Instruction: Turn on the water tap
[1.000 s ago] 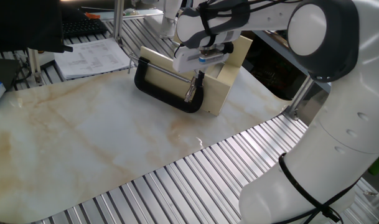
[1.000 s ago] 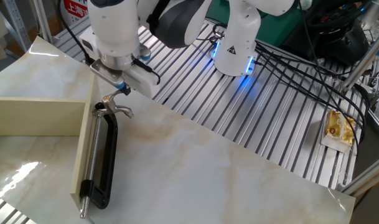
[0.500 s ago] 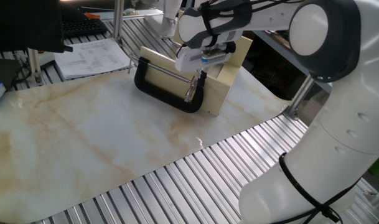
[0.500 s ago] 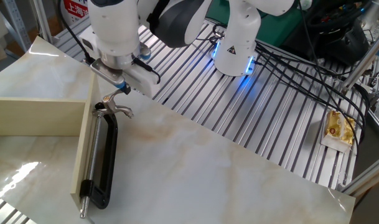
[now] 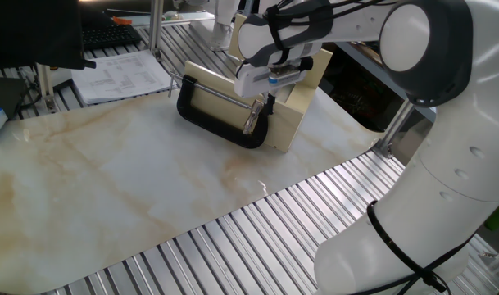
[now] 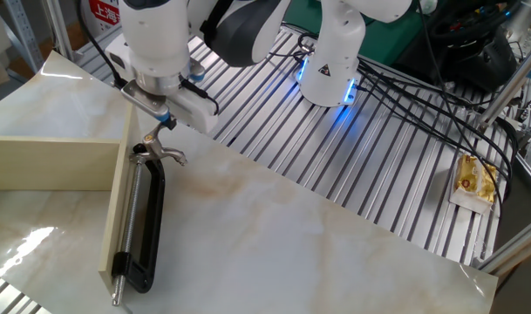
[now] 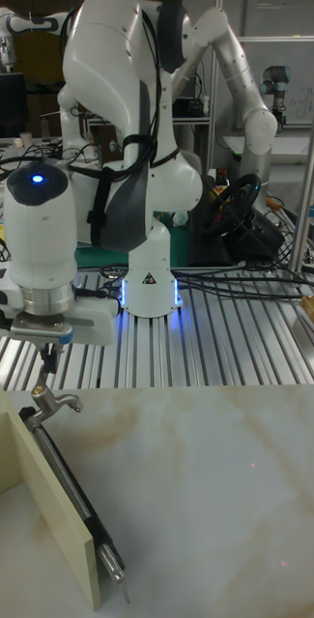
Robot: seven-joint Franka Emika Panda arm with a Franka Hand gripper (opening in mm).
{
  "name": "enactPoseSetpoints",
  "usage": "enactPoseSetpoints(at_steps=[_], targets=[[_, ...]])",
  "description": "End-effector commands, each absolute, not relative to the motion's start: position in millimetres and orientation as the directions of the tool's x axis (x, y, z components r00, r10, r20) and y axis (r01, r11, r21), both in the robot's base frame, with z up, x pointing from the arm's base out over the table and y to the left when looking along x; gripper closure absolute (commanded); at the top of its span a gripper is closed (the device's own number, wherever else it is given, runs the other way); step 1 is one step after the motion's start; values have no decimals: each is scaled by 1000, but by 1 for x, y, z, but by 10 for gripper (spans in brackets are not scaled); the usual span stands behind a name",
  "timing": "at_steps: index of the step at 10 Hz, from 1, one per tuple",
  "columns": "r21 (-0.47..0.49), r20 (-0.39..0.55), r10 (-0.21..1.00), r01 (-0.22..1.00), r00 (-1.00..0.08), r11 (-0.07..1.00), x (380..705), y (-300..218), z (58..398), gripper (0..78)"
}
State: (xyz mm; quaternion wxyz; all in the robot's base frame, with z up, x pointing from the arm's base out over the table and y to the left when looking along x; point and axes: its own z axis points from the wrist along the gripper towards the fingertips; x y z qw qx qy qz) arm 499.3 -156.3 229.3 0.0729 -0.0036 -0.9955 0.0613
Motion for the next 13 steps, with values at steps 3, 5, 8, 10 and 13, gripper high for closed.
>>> enactPoseSetpoints(at_steps=[3, 5, 8, 10, 13], targets=[[-146, 142, -15, -36, -990, 989, 498, -170, 225, 776], [-156, 142, -17, -39, -990, 987, 498, -171, 225, 776], [-177, 139, -32, -56, -990, 983, 498, -174, 223, 776], [-177, 137, -35, -59, -990, 982, 497, -177, 222, 776], [-183, 135, -47, -72, -990, 980, 498, -181, 221, 776]])
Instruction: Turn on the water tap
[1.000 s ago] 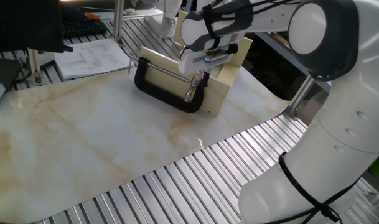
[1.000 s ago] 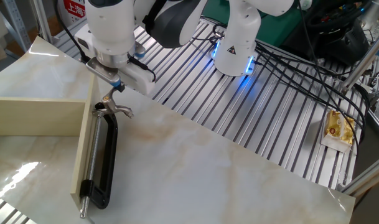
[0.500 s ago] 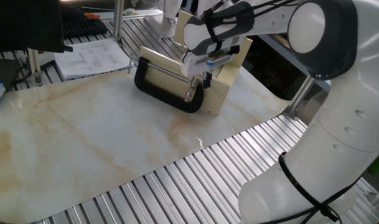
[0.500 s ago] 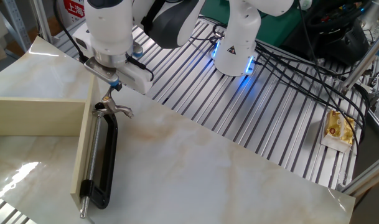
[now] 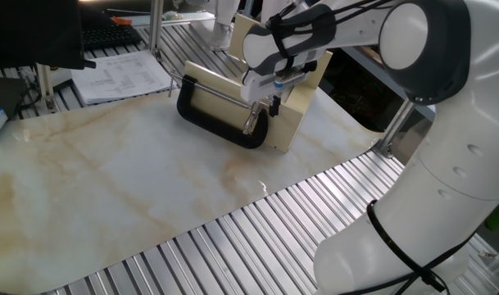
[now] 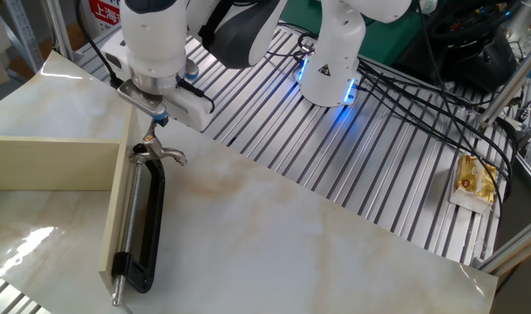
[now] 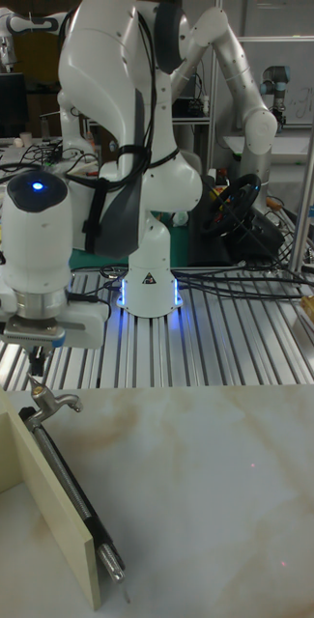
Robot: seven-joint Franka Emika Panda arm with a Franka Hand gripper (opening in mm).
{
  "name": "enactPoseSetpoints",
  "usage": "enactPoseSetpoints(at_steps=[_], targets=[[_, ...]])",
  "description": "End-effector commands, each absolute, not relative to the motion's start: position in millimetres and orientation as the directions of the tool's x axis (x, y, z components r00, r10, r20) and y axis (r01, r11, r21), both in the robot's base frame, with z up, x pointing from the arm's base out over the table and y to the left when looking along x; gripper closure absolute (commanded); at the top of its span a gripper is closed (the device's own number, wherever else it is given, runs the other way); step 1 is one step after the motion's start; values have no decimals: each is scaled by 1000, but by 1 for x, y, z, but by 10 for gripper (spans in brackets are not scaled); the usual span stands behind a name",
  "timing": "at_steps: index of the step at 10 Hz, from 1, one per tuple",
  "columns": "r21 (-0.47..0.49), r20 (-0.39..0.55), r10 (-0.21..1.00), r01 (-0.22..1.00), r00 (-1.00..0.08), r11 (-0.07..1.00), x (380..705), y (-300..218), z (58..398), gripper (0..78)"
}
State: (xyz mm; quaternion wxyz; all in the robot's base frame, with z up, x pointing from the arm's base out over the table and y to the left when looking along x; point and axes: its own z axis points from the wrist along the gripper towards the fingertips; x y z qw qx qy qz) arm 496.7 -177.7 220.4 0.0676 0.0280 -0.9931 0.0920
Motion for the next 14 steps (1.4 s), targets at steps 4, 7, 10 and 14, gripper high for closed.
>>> enactPoseSetpoints(at_steps=[4, 7, 10, 14], targets=[[-193, 132, -53, -78, -990, 978, 499, -183, 222, 776], [-199, 132, -52, -78, -990, 977, 498, -185, 221, 776], [-199, 131, -63, -88, -989, 976, 497, -189, 219, 776], [-200, 159, -6, -38, -987, 979, 498, -189, 218, 776]])
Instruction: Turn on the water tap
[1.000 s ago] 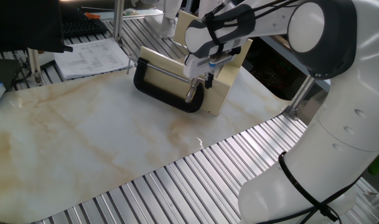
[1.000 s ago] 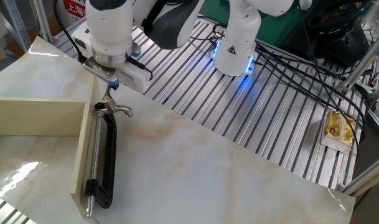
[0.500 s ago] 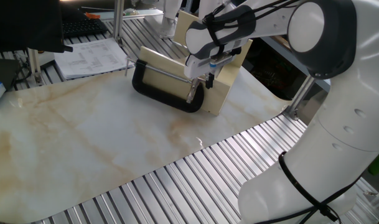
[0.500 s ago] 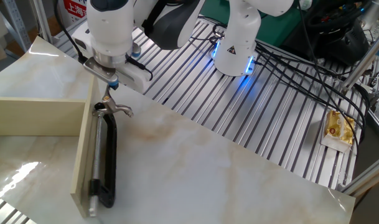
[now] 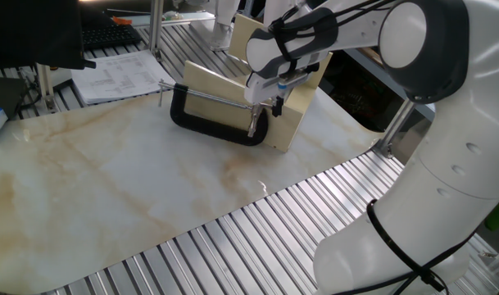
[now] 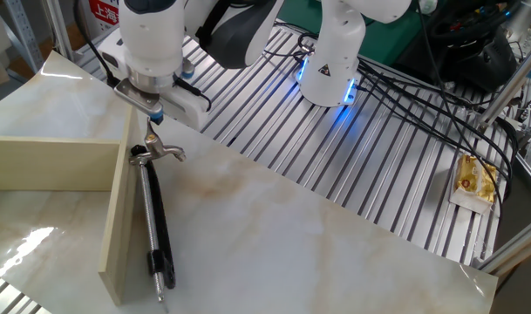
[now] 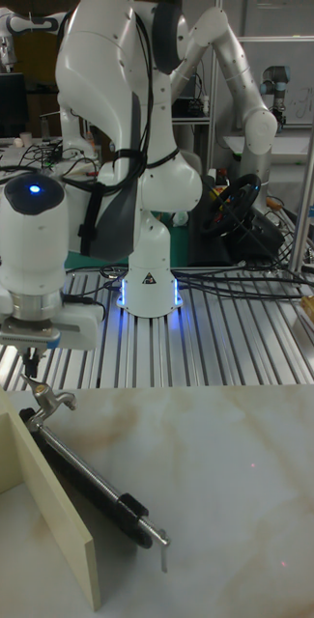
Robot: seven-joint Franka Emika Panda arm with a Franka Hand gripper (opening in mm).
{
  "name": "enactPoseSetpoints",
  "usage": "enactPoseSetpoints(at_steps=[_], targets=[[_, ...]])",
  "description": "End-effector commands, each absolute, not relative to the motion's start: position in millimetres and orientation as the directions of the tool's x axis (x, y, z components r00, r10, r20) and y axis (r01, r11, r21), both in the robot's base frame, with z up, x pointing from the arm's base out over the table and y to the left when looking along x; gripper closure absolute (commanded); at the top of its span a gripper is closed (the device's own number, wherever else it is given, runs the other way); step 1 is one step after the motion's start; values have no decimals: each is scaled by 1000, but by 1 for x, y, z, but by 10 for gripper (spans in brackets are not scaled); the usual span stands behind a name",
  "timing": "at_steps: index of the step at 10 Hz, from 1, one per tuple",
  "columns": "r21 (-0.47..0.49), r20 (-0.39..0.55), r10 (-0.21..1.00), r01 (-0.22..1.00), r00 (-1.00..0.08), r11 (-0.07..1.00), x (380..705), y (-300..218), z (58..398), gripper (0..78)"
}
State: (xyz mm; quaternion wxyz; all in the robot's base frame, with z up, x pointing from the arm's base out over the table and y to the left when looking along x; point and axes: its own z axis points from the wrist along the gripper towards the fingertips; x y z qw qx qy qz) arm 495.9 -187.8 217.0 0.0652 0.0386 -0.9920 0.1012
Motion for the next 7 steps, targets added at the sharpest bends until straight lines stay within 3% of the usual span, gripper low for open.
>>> enactPoseSetpoints(at_steps=[1, 7], targets=[[-192, 170, 16, -17, -985, 981, 498, -189, 217, 776], [-148, 185, 86, 59, -979, 987, 496, -183, 217, 776]])
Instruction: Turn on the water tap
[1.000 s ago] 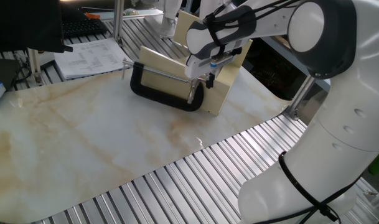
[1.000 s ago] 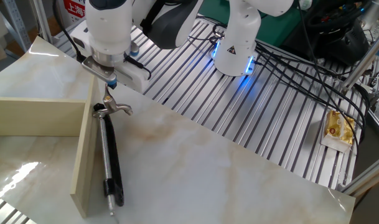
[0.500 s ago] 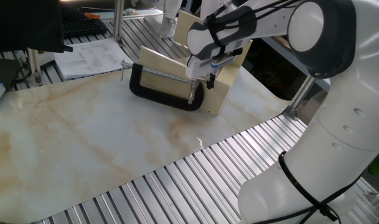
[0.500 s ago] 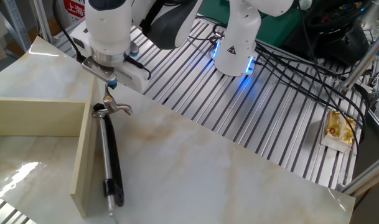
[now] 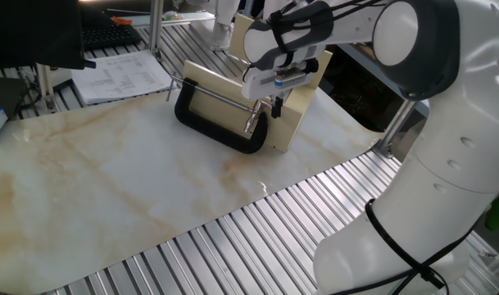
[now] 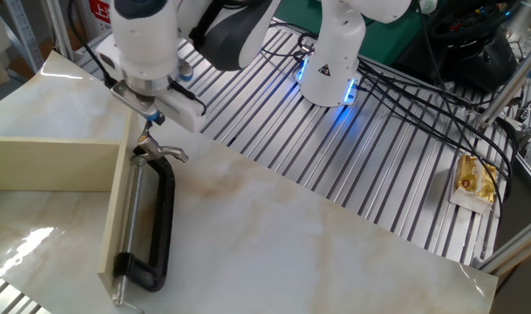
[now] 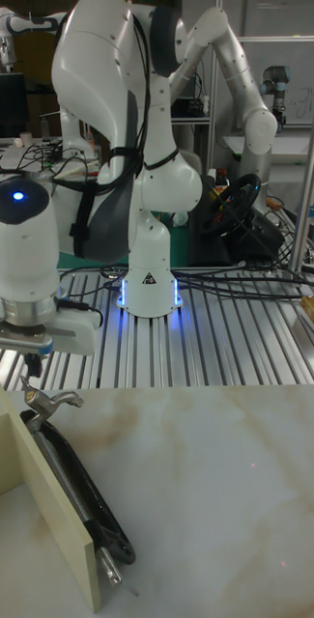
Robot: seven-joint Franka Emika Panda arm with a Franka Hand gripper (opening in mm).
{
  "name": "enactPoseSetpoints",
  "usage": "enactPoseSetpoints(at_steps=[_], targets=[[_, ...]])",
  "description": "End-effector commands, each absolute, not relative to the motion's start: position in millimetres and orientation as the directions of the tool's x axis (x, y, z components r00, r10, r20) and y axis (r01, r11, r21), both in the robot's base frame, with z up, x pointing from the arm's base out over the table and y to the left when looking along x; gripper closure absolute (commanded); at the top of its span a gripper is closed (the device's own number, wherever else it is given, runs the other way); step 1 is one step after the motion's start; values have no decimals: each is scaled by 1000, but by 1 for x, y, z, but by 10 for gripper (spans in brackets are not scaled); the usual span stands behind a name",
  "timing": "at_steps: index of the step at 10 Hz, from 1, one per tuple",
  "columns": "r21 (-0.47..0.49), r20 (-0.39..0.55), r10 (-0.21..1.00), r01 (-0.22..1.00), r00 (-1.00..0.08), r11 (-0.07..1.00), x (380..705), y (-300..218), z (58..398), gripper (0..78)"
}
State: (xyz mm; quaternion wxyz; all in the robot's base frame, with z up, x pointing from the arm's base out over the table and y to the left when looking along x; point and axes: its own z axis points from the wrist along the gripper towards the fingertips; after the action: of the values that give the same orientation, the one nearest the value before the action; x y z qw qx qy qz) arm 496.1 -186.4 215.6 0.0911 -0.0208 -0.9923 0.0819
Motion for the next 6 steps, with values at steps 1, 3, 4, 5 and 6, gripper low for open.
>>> enactPoseSetpoints(at_steps=[1, 3, 4, 5, 6], targets=[[-140, 189, 100, 74, -977, 987, 496, -178, 219, 776], [-142, 199, 132, 104, -971, 984, 497, -166, 226, 776], [-145, 192, 149, 122, -970, 982, 497, -153, 235, 776], [-131, 177, 152, 129, -972, 983, 497, -146, 238, 776], [-95, 166, 157, 143, -974, 985, 497, -139, 242, 776]])
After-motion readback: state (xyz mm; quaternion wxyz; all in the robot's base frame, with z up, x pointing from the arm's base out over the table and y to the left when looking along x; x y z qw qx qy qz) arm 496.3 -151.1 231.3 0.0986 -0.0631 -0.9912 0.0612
